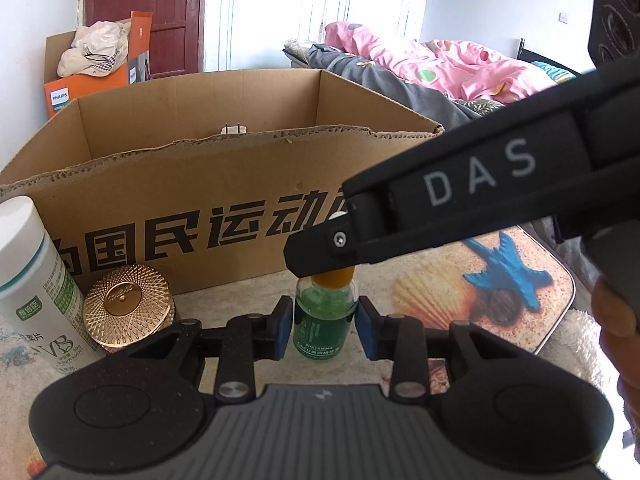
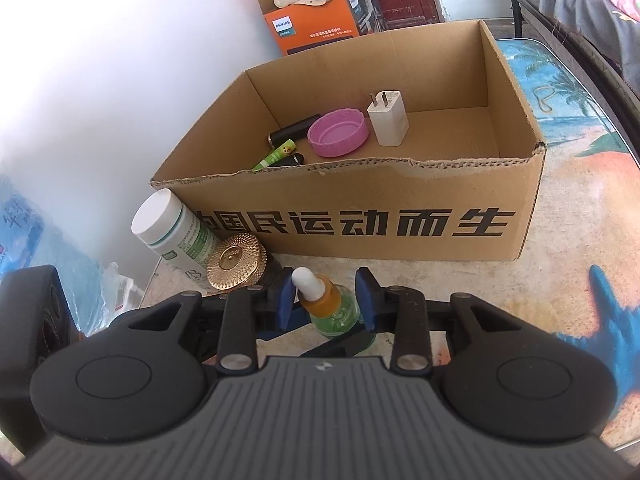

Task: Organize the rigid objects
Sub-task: 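Lift the dropper bottle into the box and open the right gripper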

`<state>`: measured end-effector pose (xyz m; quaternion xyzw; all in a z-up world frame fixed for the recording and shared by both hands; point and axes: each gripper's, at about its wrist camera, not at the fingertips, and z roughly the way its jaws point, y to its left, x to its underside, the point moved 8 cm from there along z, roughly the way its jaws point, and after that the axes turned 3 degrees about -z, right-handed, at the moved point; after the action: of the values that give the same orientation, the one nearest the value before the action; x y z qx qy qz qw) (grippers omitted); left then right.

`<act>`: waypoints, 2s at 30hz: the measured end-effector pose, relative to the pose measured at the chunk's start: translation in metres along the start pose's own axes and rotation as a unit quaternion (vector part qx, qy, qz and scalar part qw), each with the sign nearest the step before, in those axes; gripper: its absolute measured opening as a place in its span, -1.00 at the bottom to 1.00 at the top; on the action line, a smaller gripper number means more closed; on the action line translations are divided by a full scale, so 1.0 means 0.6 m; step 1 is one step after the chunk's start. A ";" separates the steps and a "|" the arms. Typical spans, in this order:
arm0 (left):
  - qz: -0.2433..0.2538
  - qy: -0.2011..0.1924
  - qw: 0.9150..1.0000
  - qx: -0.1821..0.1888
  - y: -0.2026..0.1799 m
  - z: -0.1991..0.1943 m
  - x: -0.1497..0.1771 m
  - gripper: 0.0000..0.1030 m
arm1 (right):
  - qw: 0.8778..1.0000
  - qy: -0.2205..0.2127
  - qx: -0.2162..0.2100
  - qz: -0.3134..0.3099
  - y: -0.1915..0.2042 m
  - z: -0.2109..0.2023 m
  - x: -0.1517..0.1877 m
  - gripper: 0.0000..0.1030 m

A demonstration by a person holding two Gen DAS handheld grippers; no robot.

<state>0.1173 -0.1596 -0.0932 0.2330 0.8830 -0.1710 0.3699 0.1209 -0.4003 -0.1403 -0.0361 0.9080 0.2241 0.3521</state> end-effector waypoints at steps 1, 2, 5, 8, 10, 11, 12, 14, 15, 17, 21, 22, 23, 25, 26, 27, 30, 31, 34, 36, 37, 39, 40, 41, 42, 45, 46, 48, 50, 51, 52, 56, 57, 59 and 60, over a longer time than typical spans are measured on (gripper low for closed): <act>-0.001 0.000 1.000 0.000 0.000 0.001 0.000 -0.30 | 1.000 -0.001 -0.001 0.002 -0.001 0.000 0.000 -0.34; -0.001 0.001 1.000 -0.001 0.001 0.003 0.002 -0.30 | 1.000 -0.001 -0.003 0.004 -0.002 0.000 0.001 -0.34; -0.004 0.001 1.000 -0.003 -0.002 0.009 0.002 -0.32 | 1.000 -0.003 -0.007 0.007 -0.004 0.001 0.002 -0.34; 0.000 -0.003 1.000 -0.007 -0.005 0.009 0.004 -0.33 | 1.000 -0.004 -0.008 0.008 -0.005 -0.001 0.002 -0.34; -0.001 -0.001 1.000 -0.004 -0.006 0.008 0.005 -0.33 | 1.000 -0.003 -0.008 0.009 -0.006 -0.003 0.003 -0.35; -0.002 -0.001 1.000 -0.002 -0.008 0.008 0.006 -0.33 | 1.000 -0.003 -0.009 0.011 -0.007 -0.005 0.004 -0.36; -0.002 0.000 1.000 -0.001 -0.010 0.007 0.006 -0.34 | 1.000 -0.003 -0.010 0.012 -0.008 -0.007 0.005 -0.38; -0.002 0.000 1.000 0.001 -0.017 0.008 0.008 -0.34 | 1.000 -0.002 -0.013 0.016 -0.009 -0.012 0.007 -0.41; -0.002 0.000 1.000 0.002 -0.020 0.008 0.009 -0.35 | 1.000 -0.003 -0.014 0.016 -0.009 -0.014 0.008 -0.42; -0.003 0.001 1.000 0.006 -0.024 0.007 0.010 -0.35 | 1.000 -0.005 -0.013 0.013 -0.008 -0.020 0.010 -0.44; 0.000 0.001 1.000 0.007 -0.029 0.006 0.011 -0.35 | 1.000 -0.009 -0.007 0.006 -0.008 -0.028 0.013 -0.47; 0.002 0.001 1.000 0.006 -0.031 0.007 0.011 -0.35 | 1.000 -0.009 -0.006 0.004 -0.009 -0.029 0.014 -0.49; 0.005 0.001 1.000 0.006 -0.031 0.007 0.011 -0.35 | 1.000 -0.010 -0.005 0.004 -0.009 -0.029 0.014 -0.50; 0.008 0.001 1.000 0.004 -0.033 0.009 0.011 -0.35 | 1.000 -0.009 -0.003 0.004 -0.011 -0.028 0.015 -0.53; 0.009 0.002 1.000 0.005 -0.033 0.010 0.010 -0.35 | 1.000 -0.008 -0.002 0.005 -0.012 -0.027 0.015 -0.53; 0.009 0.002 1.000 0.006 -0.033 0.010 0.010 -0.34 | 1.000 -0.007 -0.001 0.006 -0.014 -0.026 0.015 -0.54; 0.011 0.003 1.000 0.007 -0.033 0.015 0.009 -0.33 | 1.000 -0.007 0.002 0.009 -0.017 -0.027 0.016 -0.53; 0.012 0.004 1.000 0.007 -0.032 0.017 0.009 -0.33 | 1.000 -0.007 0.001 0.010 -0.018 -0.027 0.016 -0.53; 0.014 0.006 1.000 0.004 -0.032 0.024 0.010 -0.33 | 1.000 -0.005 0.002 0.010 -0.019 -0.026 0.018 -0.48; 0.014 0.005 1.000 0.004 -0.032 0.026 0.009 -0.33 | 1.000 -0.006 0.003 0.009 -0.018 -0.026 0.019 -0.47; 0.014 0.004 1.000 0.003 -0.033 0.026 0.010 -0.33 | 1.000 -0.007 0.004 0.008 -0.018 -0.026 0.020 -0.48; 0.018 0.002 1.000 0.000 -0.035 0.026 0.010 -0.34 | 1.000 -0.008 0.004 0.007 -0.018 -0.027 0.021 -0.50; 0.020 0.001 1.000 -0.002 -0.035 0.026 0.009 -0.34 | 1.000 -0.009 0.003 0.007 -0.017 -0.028 0.021 -0.53; 0.021 0.001 1.000 -0.003 -0.036 0.026 0.009 -0.34 | 1.000 -0.010 0.002 0.005 -0.015 -0.030 0.021 -0.55; 0.022 0.001 1.000 -0.003 -0.037 0.025 0.010 -0.35 | 1.000 -0.010 0.004 0.002 -0.014 -0.030 0.021 -0.58; 0.023 -0.002 1.000 -0.003 -0.039 0.017 0.009 -0.36 | 1.000 -0.012 0.005 -0.005 -0.007 -0.035 0.020 -0.58; 0.024 -0.005 1.000 -0.003 -0.038 0.013 0.007 -0.36 | 1.000 -0.014 0.005 -0.008 -0.003 -0.039 0.019 -0.58; 0.025 -0.013 1.000 -0.006 -0.038 -0.002 0.002 -0.36 | 1.000 -0.020 0.003 -0.016 0.006 -0.049 0.012 -0.58; 0.028 -0.024 0.999 -0.009 -0.037 -0.020 -0.009 -0.36 | 0.999 -0.029 -0.001 -0.026 0.017 -0.061 0.003 -0.58; 0.031 -0.030 0.999 -0.012 -0.036 -0.030 -0.016 -0.36 | 0.999 -0.035 -0.005 -0.033 0.026 -0.071 -0.004 -0.58; 0.034 -0.036 0.999 -0.015 -0.035 -0.038 -0.023 -0.36 | 0.998 -0.041 -0.008 -0.039 0.033 -0.078 -0.011 -0.58; 0.042 -0.064 0.997 -0.031 -0.027 -0.079 -0.064 -0.36 | 0.995 -0.066 -0.026 -0.070 0.064 -0.111 -0.053 -0.58; 0.044 -0.070 0.996 -0.036 -0.026 -0.087 -0.077 -0.36 | 0.994 -0.072 -0.031 -0.078 0.071 -0.119 -0.067 -0.58; 0.042 -0.079 0.995 -0.039 -0.021 -0.100 -0.104 -0.36 | 0.992 -0.081 -0.039 -0.091 0.080 -0.131 -0.094 -0.59; 0.041 -0.081 0.995 -0.039 -0.018 -0.103 -0.117 -0.36 | 0.991 -0.084 -0.042 -0.096 0.083 -0.135 -0.108 -0.59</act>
<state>0.1194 -0.1593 0.0013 0.2395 0.8457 -0.1400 0.4558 0.1082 -0.3967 -0.0260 -0.1192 0.8571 0.2296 0.4455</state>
